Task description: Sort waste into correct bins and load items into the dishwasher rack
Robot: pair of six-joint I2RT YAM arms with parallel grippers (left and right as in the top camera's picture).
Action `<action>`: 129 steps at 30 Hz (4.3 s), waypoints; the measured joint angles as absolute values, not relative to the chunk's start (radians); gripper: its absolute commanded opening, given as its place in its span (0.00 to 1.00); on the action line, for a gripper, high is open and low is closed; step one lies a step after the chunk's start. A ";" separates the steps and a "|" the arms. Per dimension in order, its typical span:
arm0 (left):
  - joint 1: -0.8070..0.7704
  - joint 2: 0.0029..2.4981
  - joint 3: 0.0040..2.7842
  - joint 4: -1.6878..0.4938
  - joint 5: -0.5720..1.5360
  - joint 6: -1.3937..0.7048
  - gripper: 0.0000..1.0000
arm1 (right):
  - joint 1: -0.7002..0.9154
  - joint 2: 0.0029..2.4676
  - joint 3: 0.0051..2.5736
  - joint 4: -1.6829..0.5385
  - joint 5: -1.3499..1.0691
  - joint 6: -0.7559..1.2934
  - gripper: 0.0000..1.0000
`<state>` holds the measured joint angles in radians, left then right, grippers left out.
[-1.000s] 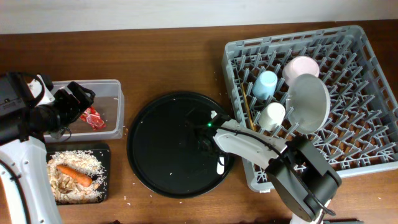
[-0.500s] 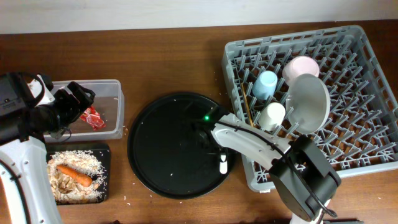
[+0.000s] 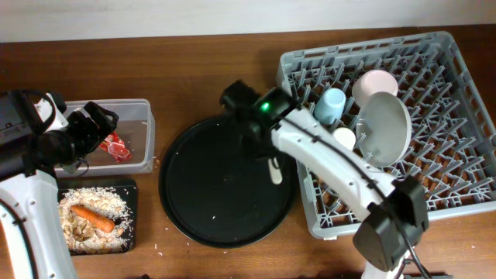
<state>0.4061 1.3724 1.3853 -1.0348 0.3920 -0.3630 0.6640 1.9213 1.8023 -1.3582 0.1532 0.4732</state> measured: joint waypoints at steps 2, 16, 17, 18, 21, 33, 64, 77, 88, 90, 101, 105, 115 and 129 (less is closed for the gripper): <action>0.406 1.372 1.385 -1.036 0.392 -0.363 0.99 | 0.583 1.909 1.823 -1.372 0.156 0.418 0.04; 0.406 1.372 1.385 -1.035 0.392 -0.363 0.99 | 0.351 1.895 1.704 -1.288 0.156 0.226 0.04; 0.406 1.372 1.385 -1.035 0.392 -0.363 0.99 | 0.351 1.895 1.684 -1.261 0.157 0.224 0.04; 0.406 1.372 1.385 -1.035 0.392 -0.363 0.99 | 0.351 1.895 1.643 -1.219 0.156 0.224 0.04; 0.406 1.372 1.385 -1.035 0.392 -0.363 0.99 | 0.351 1.895 1.575 -1.175 0.156 0.224 0.09; 0.406 1.372 1.385 -1.034 0.392 -0.363 0.99 | 0.351 1.894 1.726 -1.323 0.130 0.189 0.71; 0.406 1.372 1.386 -1.037 0.392 -0.363 0.99 | 0.352 1.129 1.937 -1.279 0.163 0.184 0.99; 0.406 1.369 1.386 -1.035 0.392 -0.363 0.99 | 0.194 0.056 0.718 -0.500 0.186 0.210 0.99; 0.406 1.369 1.386 -1.035 0.392 -0.363 0.99 | 0.190 0.015 0.083 0.063 0.183 0.341 0.99; 0.406 1.369 1.386 -1.036 0.392 -0.363 0.99 | 0.190 0.016 0.044 0.061 0.183 0.341 0.99; 0.406 1.369 1.386 -1.036 0.392 -0.363 0.99 | 0.104 0.014 0.013 -0.059 0.178 0.340 0.99; 0.406 1.369 1.386 -1.036 0.392 -0.363 0.99 | 0.104 0.014 0.013 -0.065 0.134 0.216 0.99; 0.406 1.369 1.386 -1.036 0.392 -0.363 0.99 | 0.104 0.014 0.013 -0.073 0.046 -0.088 0.99; 0.406 1.369 1.386 -1.036 0.392 -0.363 0.99 | 0.104 0.014 0.013 -0.074 0.043 -0.110 0.99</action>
